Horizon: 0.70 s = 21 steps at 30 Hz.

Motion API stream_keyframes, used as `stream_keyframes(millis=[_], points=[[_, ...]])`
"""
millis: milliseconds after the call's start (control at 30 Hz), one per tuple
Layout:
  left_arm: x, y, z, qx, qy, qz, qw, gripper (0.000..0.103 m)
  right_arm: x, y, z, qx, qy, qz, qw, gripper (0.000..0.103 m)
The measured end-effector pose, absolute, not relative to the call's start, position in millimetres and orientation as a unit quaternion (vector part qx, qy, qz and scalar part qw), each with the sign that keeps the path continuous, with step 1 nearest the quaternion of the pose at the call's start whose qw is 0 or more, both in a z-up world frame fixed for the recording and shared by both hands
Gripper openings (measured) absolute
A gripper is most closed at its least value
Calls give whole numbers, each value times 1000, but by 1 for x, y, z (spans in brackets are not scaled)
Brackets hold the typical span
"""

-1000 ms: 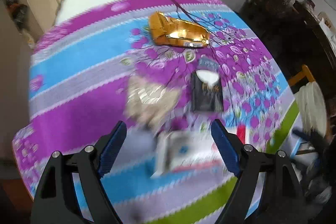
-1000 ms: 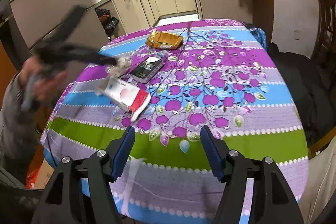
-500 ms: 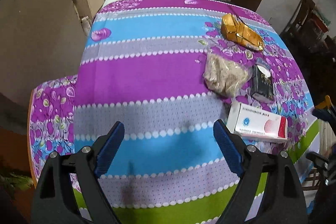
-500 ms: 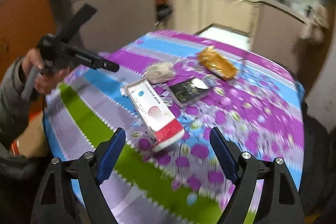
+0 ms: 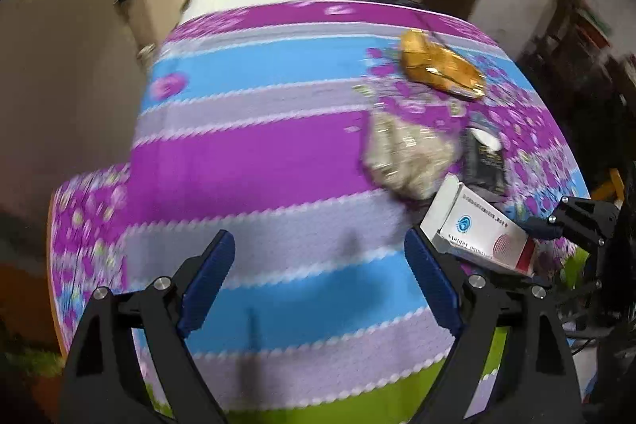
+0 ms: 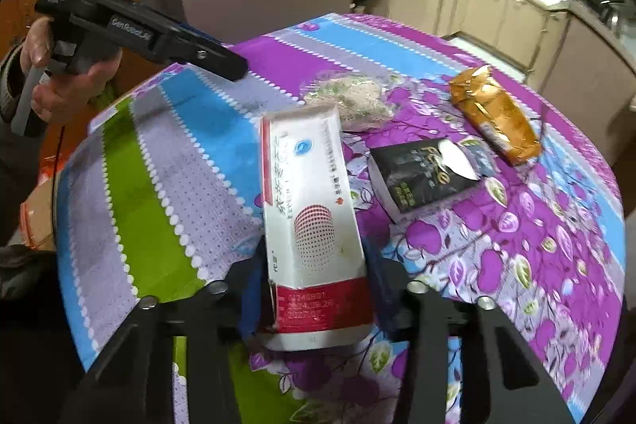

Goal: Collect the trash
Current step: 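Grasp the clear grain bag with the left tool while the right tool grasps the white-red medicine box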

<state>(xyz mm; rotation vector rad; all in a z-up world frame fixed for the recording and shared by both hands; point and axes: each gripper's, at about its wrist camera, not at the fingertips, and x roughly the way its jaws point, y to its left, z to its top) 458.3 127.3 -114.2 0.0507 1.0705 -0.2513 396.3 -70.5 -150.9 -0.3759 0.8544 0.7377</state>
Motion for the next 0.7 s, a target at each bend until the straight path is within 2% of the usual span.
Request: stream_keyframes(millis=[300,533,567,600,700], points=[[484,70,-123,110,451,-158,871,84,312,-137,-139,-20,409,287,866,43],[505,60,-153,105,457,-154,870,83,295,-156,-142,55,403,256,877,43],[505,62,-153,96,456,-156,871,76,296,-155,-141,57,402,254,878,43],[503,62,-151,96,450,-157,874,55,296,-159,-141,58,401,253,879,43],[498,60,-148,109,441,-145,879,47,297,-157,-139,66,395,247,882,43]])
